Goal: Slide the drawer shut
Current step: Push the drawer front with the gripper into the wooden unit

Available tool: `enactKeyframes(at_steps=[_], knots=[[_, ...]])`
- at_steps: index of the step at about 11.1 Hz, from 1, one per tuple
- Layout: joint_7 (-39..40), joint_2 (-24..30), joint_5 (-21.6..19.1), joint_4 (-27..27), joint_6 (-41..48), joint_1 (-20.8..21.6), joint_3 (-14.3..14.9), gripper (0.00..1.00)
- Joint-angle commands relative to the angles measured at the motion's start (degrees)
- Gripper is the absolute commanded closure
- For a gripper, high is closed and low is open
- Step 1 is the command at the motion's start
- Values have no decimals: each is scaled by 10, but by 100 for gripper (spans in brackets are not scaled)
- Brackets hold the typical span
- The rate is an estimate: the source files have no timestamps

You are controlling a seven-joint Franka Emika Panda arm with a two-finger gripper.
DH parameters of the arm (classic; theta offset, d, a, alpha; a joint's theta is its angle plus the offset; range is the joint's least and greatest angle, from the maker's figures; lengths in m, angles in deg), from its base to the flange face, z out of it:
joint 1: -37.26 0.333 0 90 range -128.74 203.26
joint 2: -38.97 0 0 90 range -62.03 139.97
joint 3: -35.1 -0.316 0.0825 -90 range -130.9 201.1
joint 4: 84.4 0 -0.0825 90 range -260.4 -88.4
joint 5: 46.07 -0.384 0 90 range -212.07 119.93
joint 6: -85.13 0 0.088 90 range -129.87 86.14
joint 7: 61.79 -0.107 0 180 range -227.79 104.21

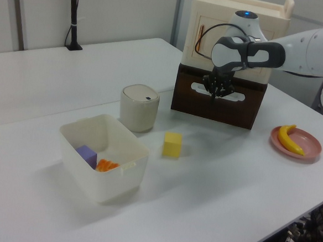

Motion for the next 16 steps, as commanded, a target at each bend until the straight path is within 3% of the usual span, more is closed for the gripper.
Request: enactKeyframes(at_steps=[1, 8, 13, 14, 15, 16], knots=[[-4, -18, -5, 28, -13, -1, 14, 100], [-3, -29, -10, 29, -43, -6, 36, 100], [2, -26, -2, 29, -42, -7, 32, 100], [30, -15, -2, 25, -37, -6, 24, 92], [61, 2, -3, 20, -26, -6, -1, 50], [67, 17, 18, 17, -5, -5, -34, 0]])
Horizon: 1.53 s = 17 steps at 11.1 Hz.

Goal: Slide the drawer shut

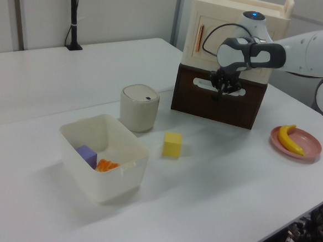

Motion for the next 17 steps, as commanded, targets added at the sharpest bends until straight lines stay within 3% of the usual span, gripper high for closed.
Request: enactKeyframes(at_steps=[1, 2, 3, 5, 6, 8, 9, 10, 13, 17], knots=[[45, 50, 78, -9, 58, 5, -78, 0], [68, 59, 109, -9, 106, 6, -112, 0], [144, 78, 125, -17, 152, 6, -136, 0], [322, 126, 105, -25, 263, 11, -139, 0], [357, 146, 88, -25, 297, 23, -127, 0], [361, 190, 50, -26, 302, 66, -50, 0], [372, 208, 14, -25, 304, 79, -18, 0], [381, 217, 7, -26, 304, 98, 0, 0], [381, 217, 5, -28, 309, 124, 29, 0], [379, 218, 5, -26, 309, 123, 28, 0]])
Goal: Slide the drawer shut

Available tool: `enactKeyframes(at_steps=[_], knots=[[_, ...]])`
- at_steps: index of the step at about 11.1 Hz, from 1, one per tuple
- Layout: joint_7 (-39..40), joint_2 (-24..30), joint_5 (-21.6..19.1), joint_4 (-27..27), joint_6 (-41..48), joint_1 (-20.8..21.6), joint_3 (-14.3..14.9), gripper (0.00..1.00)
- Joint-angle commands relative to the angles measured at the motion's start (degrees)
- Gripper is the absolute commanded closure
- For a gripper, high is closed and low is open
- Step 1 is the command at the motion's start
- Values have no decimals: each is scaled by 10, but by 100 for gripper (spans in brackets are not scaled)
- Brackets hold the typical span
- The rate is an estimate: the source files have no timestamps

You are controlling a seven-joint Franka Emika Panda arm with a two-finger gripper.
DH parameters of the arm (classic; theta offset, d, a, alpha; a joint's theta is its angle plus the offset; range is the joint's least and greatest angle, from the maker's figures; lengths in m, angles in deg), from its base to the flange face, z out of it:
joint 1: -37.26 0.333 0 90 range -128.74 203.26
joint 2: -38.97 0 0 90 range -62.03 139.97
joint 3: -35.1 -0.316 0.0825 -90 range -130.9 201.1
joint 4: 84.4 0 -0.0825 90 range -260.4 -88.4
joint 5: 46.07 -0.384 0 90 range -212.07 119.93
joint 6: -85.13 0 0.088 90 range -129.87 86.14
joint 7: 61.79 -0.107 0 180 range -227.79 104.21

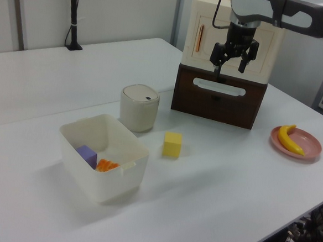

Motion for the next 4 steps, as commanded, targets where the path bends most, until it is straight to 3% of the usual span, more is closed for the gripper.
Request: enactKeyframes(at_steps=[1, 4], knots=[[6, 15, -11, -15, 6, 12, 12, 0], [6, 15, -15, -14, 7, 11, 13, 0]])
